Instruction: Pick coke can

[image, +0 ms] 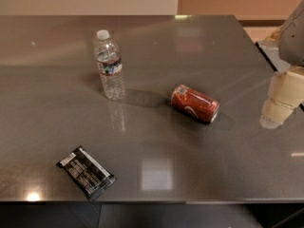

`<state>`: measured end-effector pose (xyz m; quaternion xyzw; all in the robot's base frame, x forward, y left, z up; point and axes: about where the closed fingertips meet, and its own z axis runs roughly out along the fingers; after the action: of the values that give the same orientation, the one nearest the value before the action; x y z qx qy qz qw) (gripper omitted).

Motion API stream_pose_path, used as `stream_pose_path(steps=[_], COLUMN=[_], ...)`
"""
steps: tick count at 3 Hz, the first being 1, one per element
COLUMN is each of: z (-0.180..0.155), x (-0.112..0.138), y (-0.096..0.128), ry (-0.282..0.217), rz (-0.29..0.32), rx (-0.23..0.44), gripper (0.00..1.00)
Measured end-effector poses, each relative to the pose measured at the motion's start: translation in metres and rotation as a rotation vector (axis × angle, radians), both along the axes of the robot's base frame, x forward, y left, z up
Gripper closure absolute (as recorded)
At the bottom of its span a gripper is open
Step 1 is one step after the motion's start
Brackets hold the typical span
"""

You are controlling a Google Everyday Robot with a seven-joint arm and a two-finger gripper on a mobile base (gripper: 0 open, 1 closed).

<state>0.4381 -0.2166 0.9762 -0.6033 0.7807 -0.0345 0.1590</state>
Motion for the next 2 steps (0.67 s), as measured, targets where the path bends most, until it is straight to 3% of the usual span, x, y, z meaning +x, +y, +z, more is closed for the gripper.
stream_pose_path(steps=[2], z=[0.0007], x=[0.0031], y=[0.0003], ry=[0.013], rz=[-0.002], rx=[-0.001], gripper=[0.00])
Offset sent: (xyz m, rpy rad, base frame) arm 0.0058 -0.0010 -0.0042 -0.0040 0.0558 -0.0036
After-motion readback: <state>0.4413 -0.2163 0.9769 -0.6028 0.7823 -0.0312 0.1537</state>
